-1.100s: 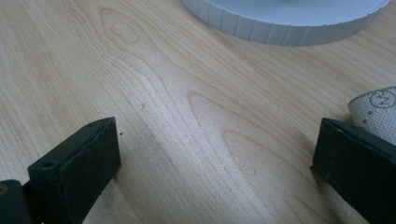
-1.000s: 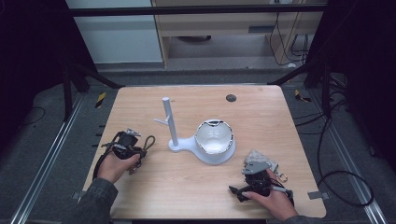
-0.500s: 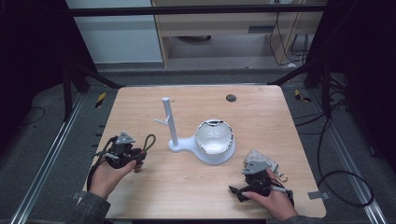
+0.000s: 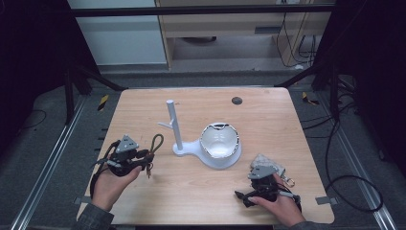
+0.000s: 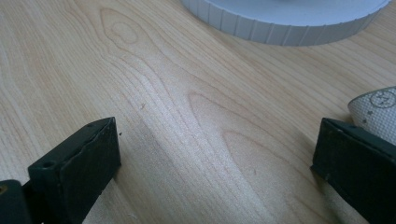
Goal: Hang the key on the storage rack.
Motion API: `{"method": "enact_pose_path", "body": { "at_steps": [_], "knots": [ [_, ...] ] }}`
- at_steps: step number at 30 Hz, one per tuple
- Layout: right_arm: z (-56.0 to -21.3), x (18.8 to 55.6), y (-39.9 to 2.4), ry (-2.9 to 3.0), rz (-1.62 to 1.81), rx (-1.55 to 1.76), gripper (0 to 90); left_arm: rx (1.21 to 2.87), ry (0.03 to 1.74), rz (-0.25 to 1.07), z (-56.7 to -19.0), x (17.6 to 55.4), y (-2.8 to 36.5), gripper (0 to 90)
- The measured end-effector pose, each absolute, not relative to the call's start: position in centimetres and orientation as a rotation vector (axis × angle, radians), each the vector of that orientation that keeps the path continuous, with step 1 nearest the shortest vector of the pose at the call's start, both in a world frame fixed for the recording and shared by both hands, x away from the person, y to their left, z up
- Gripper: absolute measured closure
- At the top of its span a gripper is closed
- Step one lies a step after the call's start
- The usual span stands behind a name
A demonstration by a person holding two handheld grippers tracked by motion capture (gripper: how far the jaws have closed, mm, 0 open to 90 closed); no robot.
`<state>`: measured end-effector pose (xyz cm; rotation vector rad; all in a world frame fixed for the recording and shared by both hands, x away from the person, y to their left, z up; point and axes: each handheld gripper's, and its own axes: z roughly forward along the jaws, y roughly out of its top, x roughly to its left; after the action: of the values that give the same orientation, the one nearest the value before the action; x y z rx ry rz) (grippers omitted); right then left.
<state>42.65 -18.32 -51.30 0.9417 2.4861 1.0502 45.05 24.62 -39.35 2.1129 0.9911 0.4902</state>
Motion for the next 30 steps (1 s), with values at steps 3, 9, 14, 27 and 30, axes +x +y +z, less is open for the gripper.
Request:
{"method": "enact_pose_path", "body": {
  "at_steps": [3,9,14,27,30],
  "knots": [
    [-51.3,42.6,-18.3,2.486,1.05,0.942,0.8,2.105,0.967,0.494,-38.9,44.6,24.1,65.9],
    [-51.3,42.6,-18.3,2.486,1.051,0.941,0.8,2.083,0.924,0.5,-38.0,43.8,23.4,66.0],
    [-51.3,42.6,-18.3,2.486,1.051,0.942,0.9,2.072,0.906,0.51,-37.6,43.4,23.1,66.0],
    [-51.3,42.6,-18.3,2.486,1.051,0.941,0.8,2.052,0.862,0.531,-36.2,42.9,22.3,66.0],
    [-51.3,42.7,-18.3,2.486,1.05,0.94,0.8,2.052,0.854,0.534,-36.0,42.7,22.3,66.0]
  ]
}}
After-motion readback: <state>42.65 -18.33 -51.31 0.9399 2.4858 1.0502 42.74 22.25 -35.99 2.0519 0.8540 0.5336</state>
